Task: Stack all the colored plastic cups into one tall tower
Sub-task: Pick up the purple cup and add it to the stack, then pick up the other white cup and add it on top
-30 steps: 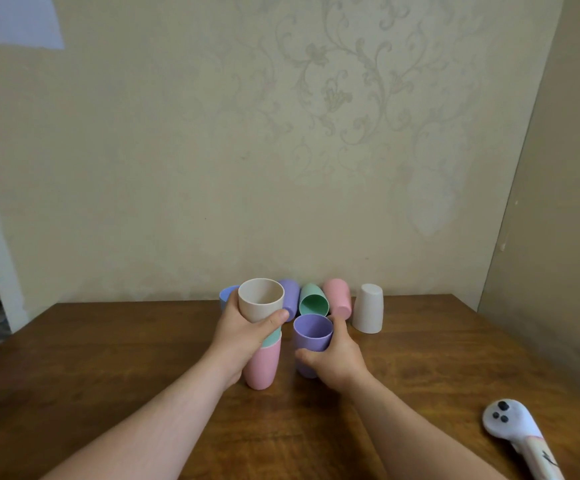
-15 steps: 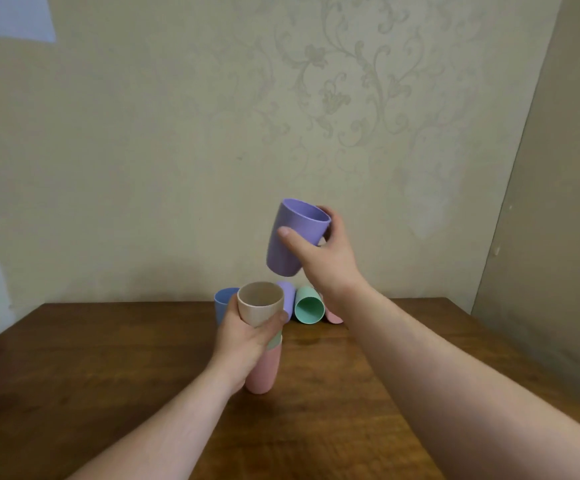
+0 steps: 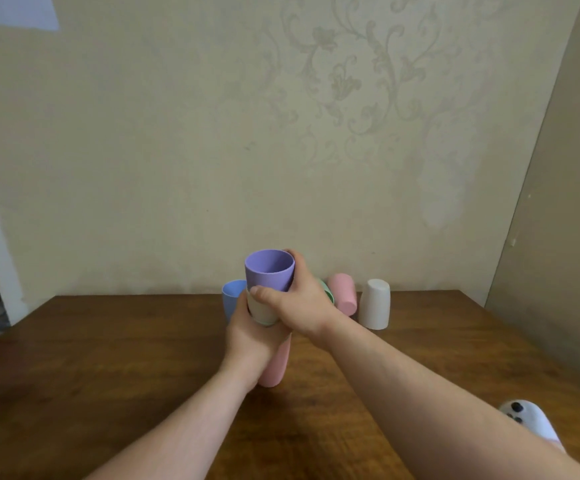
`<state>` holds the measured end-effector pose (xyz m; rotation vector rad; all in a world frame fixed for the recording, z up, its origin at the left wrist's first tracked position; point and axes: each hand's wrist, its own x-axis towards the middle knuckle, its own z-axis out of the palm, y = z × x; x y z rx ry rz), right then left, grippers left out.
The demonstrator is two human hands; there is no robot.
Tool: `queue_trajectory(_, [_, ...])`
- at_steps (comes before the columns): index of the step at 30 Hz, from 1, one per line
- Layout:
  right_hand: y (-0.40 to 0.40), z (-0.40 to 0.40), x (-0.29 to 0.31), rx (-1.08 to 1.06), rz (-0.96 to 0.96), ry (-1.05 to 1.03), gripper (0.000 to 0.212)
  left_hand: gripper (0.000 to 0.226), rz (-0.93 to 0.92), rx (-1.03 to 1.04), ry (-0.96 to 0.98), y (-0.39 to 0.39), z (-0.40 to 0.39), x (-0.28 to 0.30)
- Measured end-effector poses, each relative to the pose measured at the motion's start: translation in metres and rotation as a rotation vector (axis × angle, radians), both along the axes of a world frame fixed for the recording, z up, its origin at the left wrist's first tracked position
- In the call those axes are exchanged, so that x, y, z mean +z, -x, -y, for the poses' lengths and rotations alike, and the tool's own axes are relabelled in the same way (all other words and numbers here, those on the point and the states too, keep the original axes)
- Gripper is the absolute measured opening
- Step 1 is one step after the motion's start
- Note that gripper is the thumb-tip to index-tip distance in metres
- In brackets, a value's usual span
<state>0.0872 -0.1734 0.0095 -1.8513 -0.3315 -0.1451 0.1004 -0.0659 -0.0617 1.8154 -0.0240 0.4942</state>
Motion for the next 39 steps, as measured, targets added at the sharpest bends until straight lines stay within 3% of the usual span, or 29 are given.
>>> queue_trajectory(4, [-0.007, 0.012, 0.002, 0.029, -0.035, 0.011, 0.060, 0.034, 0.026, -0.006, 0.048, -0.012, 0.010, -0.004])
queue_trajectory(7, [-0.019, 0.041, 0.008, 0.107, -0.062, 0.098, 0.071, 0.047, -0.001, -0.038, 0.101, -0.027, 0.019, -0.007])
queue_trajectory(9, [-0.035, 0.067, 0.013, 0.037, -0.120, 0.124, 0.092, 0.054, -0.007, -0.033, 0.127, -0.039, 0.026, -0.009])
queue_trajectory(11, [-0.061, 0.096, 0.012, -0.149, -0.096, 0.186, 0.091, 0.058, 0.002, -0.033, 0.131, -0.051, 0.033, -0.010])
queue_trajectory(14, [-0.099, 0.135, -0.004, -0.394, -0.071, 0.576, 0.079, 0.058, 0.014, -0.049, 0.126, -0.064, 0.041, -0.011])
queue_trajectory(17, [-0.117, 0.157, -0.034, -0.446, -0.275, 0.848, 0.086, 0.056, 0.028, -0.058, 0.131, -0.075, 0.044, -0.016])
queue_trajectory(20, [-0.120, 0.164, -0.059, -0.439, -0.343, 0.834, 0.085, 0.059, 0.036, -0.064, 0.129, -0.079, 0.044, -0.019])
queue_trajectory(26, [-0.102, 0.162, -0.059, -0.606, -0.213, 0.754, 0.043, 0.057, 0.025, -0.076, 0.121, -0.075, 0.043, -0.013])
queue_trajectory(33, [-0.067, 0.166, -0.067, -0.579, -0.416, 0.765, 0.082, 0.062, -0.007, -0.098, 0.092, -0.053, 0.034, -0.009])
queue_trajectory(39, [-0.036, 0.147, -0.083, -0.552, -0.451, 0.825, 0.082, 0.073, -0.031, -0.137, 0.100, -0.023, 0.023, -0.007])
